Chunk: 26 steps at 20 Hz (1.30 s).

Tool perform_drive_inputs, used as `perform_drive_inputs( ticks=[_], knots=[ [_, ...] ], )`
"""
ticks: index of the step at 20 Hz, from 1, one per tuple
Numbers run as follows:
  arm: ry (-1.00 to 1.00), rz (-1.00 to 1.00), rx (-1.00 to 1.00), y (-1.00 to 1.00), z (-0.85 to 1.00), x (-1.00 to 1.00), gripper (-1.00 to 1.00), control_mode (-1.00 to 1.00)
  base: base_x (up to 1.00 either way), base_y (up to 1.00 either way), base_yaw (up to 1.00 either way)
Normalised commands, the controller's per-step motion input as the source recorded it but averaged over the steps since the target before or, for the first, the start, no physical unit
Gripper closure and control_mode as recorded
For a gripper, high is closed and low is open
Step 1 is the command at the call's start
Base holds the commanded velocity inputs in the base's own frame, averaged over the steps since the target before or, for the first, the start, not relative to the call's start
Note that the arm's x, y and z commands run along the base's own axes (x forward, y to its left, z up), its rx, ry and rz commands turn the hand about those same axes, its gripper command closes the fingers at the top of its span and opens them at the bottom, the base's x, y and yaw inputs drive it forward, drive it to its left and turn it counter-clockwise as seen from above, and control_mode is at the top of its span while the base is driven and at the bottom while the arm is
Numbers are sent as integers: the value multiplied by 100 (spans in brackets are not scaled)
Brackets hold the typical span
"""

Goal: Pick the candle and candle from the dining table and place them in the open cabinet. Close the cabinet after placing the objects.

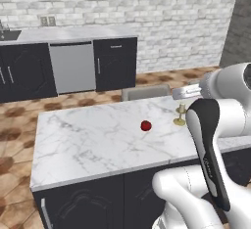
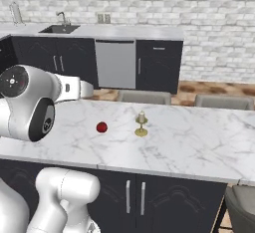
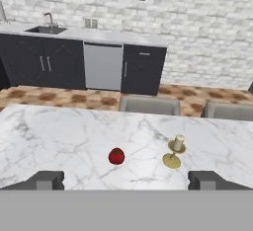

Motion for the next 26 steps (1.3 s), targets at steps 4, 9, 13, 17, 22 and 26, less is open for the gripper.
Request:
perform_drive_inputs(
  ticks=[4, 9, 13, 17, 22, 26],
  knots=[
    [-1, 0, 0, 0, 0, 0, -100, -100, 0, 0, 0],
    [-4, 13, 9, -48, -4, 0, -100, -100, 0, 0, 0],
    [-2, 16, 9, -60, -5, -1, -100, -100, 0, 0, 0],
    [0, 13, 2, -44, -13, -4, -100, -100, 0, 0, 0],
    [0, 8, 0, -42, -24, -10, -100, -100, 0, 0, 0],
    [0, 7, 0, -47, -23, -15, -100, -100, 0, 0, 0]
  ],
)
